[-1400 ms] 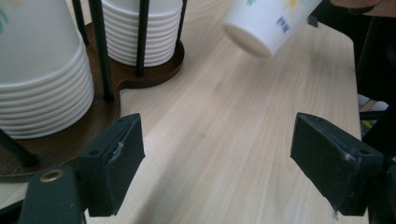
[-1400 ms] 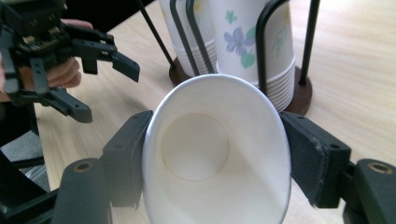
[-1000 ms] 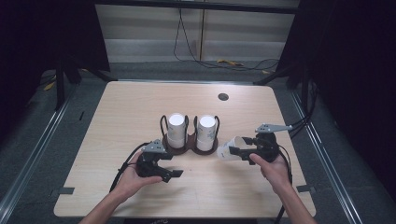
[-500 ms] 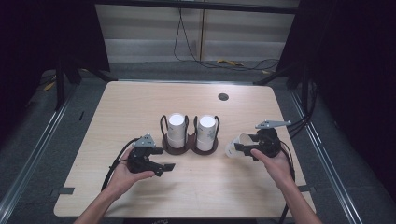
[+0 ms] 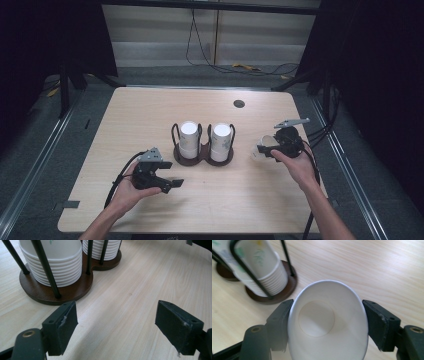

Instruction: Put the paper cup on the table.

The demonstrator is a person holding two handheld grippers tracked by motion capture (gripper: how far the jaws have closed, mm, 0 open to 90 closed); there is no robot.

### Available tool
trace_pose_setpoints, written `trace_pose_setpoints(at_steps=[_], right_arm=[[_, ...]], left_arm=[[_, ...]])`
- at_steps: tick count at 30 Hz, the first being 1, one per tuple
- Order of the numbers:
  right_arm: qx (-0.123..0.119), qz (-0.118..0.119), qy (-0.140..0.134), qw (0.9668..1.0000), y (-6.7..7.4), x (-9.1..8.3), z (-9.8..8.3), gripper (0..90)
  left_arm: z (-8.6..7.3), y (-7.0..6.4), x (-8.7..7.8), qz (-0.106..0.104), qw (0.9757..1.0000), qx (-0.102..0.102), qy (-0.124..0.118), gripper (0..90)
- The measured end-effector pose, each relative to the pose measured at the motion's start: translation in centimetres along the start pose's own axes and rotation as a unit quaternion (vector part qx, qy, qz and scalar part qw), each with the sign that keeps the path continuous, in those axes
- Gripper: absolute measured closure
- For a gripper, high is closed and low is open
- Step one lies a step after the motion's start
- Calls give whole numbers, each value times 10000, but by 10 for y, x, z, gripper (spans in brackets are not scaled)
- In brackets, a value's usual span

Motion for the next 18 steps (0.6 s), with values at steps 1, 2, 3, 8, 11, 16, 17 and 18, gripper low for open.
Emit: trace_pose_setpoints(at_steps=[1,2,3,8,11,16,17,18], right_arm=[[-17,-83,73,9999,-3,4,3,283],[-29,-143,107,9998,-4,6,4,282],[-29,-143,107,9998,-4,6,4,282],[15,-384,239,9990,-9,20,2,277],[39,-431,220,9988,-10,22,4,270],[-19,-489,228,9985,-10,28,5,255],[-57,-573,249,9980,-8,32,3,236],[-57,-573,249,9980,-8,32,3,236]], left_arm=[[0,1,1,13,10000,-33,15,179],[0,1,1,-6,10000,-50,15,178],[0,1,1,-6,10000,-50,15,176],[0,0,2,-56,10000,-49,60,175],[-1,0,4,-61,9999,-46,88,175],[0,1,4,-63,9999,-102,58,175],[-1,1,4,-52,9999,-85,96,175],[-1,1,4,-52,9999,-85,96,175]])
Point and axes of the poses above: each handheld gripper's, and its own axes: x roughly forward along the jaws, z roughly out of its top, y roughly to its left, the point moved 2 cm from there along x, roughly forward along the jaws, and after that the axes turned 3 degrees about z, right-handed, at the moved point
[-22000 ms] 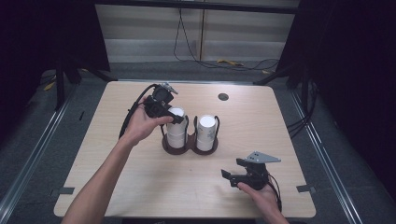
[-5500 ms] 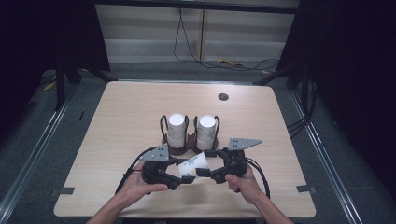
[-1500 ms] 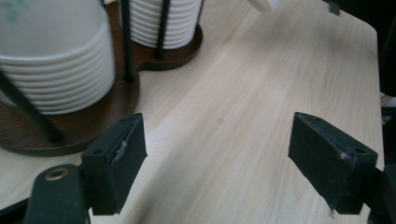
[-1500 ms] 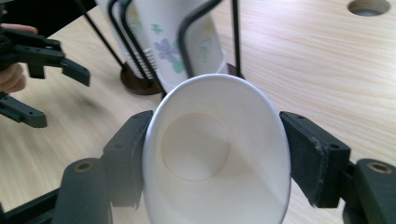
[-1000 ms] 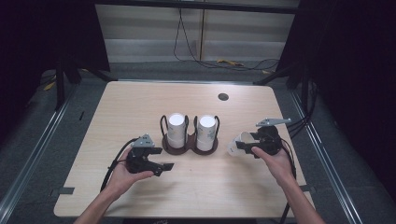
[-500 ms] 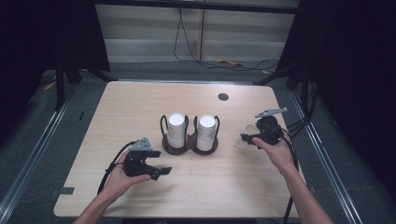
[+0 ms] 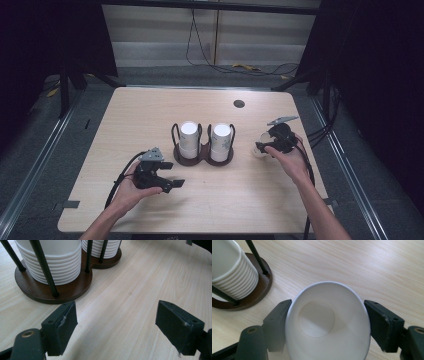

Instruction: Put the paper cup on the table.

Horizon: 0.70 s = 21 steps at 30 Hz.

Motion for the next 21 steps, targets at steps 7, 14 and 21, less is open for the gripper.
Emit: trace_pose_setpoints(at_steps=[7,14,21], right_arm=[[62,21,-203,9998,2,10,5,208],[265,184,-303,9990,-2,15,4,183],[381,348,-249,9984,2,16,2,163]], left_arm=[[0,-1,1,-50,10000,-21,-18,175],[0,1,1,-13,10000,-32,-9,175],[0,2,1,68,9999,10,-74,171]])
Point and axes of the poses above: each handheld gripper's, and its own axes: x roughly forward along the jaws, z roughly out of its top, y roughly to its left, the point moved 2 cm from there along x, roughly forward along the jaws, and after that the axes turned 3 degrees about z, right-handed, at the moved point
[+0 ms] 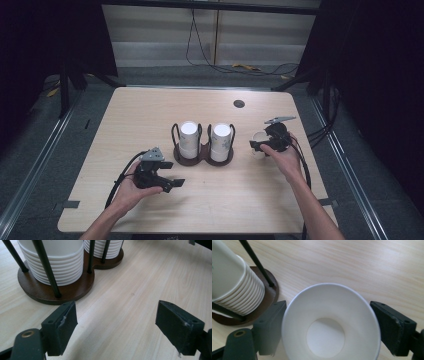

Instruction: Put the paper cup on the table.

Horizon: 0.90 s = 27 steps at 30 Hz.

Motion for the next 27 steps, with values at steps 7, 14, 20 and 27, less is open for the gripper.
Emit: trace_pose_setpoints(at_steps=[7,14,20,27], right_arm=[[87,14,-129,9999,-1,-1,-2,150],[244,63,-172,9995,-3,-1,-13,144],[236,4,-150,9996,-3,-5,-23,145],[351,40,-321,9989,-3,-17,-31,143]], left_arm=[[0,1,-2,30,10000,-8,-35,165],[0,2,-2,84,9999,-68,-67,162],[1,5,-6,156,9997,-111,-176,163],[4,6,-12,259,9993,-133,-242,163]])
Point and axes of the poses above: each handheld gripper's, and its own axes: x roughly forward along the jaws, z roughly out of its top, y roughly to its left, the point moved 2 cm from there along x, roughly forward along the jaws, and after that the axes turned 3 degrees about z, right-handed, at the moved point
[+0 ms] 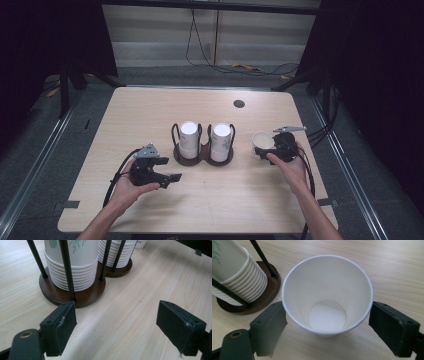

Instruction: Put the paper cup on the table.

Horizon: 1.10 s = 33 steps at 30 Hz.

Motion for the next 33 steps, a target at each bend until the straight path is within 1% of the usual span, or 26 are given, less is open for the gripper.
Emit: trace_pose_setpoints(at_steps=[5,6,8,9,10,11,12,13,14,16,17,18,19,20,21,22,23,24,25,26,27,28,30,31,32,33], right_arm=[[18,-22,-82,10000,3,-8,-6,142],[55,-12,-129,9999,4,-13,-11,138],[83,16,-162,9998,5,-15,-13,138],[106,-17,-157,9998,8,-19,-19,138],[106,-17,-157,9998,8,-19,-19,138],[121,-179,-82,9997,11,-22,-23,140],[121,-179,-82,9997,11,-22,-23,140],[154,-161,-117,9997,12,-26,-25,140],[165,-144,-176,9996,15,-31,-29,140],[123,-175,-274,9994,19,-37,-31,140],[110,-238,-296,9992,22,-40,-32,142],[110,-238,-296,9992,22,-40,-32,142],[-8,-351,-439,9984,28,-44,-35,144],[-23,-370,-510,9980,31,-46,-36,144],[-26,-364,-557,9978,35,-47,-37,145],[-26,-364,-557,9978,35,-47,-37,145],[-54,-291,-654,9974,44,-49,-40,145],[-54,-291,-654,9974,44,-49,-40,145],[-42,-240,-704,9972,49,-50,-41,146],[65,-76,-805,9967,58,-50,-45,146],[65,-76,-805,9967,58,-50,-45,146],[141,60,-864,9961,67,-49,-48,148],[149,173,-795,9966,76,-44,-53,147],[149,173,-795,9966,76,-44,-53,147],[118,189,-748,9969,80,-41,-56,147],[12,163,-677,9976,86,-37,-61,148]], left_arm=[[-4,0,-1,62,10000,-18,52,163],[-6,-1,-1,71,9999,11,150,163],[-7,-2,-1,94,9998,33,167,163],[-9,-3,-1,159,9996,-26,240,163],[-9,-3,-1,159,9996,-26,240,163],[-11,-4,-1,161,9995,-77,257,163],[-12,-4,-1,119,9996,-42,261,163],[-13,-5,-1,104,9996,-37,265,164],[-14,-5,-1,153,9994,-16,301,166],[-14,-6,-2,142,9995,-34,278,166],[-15,-6,-4,172,9994,-62,288,166],[-15,-6,-4,172,9994,-62,288,166],[-17,-5,-6,188,9994,-42,294,166],[-17,-5,-6,188,9994,-42,294,166],[-20,-5,-7,209,9992,-90,337,166],[-20,-5,-7,209,9992,-90,337,166],[-23,-5,-9,212,9991,-99,349,166],[-23,-5,-9,212,9991,-99,349,166],[-24,-4,-11,245,9990,-112,353,166],[-25,-4,-12,271,9989,-150,339,167],[-26,-3,-12,277,9989,-183,325,167],[-27,-3,-13,312,9988,-216,305,173],[-29,-3,-14,348,9987,-268,253,173],[-30,-4,-15,361,9987,-277,237,173],[-31,-5,-16,390,9987,-275,165,176],[-33,-6,-16,340,9988,-340,69,191]])
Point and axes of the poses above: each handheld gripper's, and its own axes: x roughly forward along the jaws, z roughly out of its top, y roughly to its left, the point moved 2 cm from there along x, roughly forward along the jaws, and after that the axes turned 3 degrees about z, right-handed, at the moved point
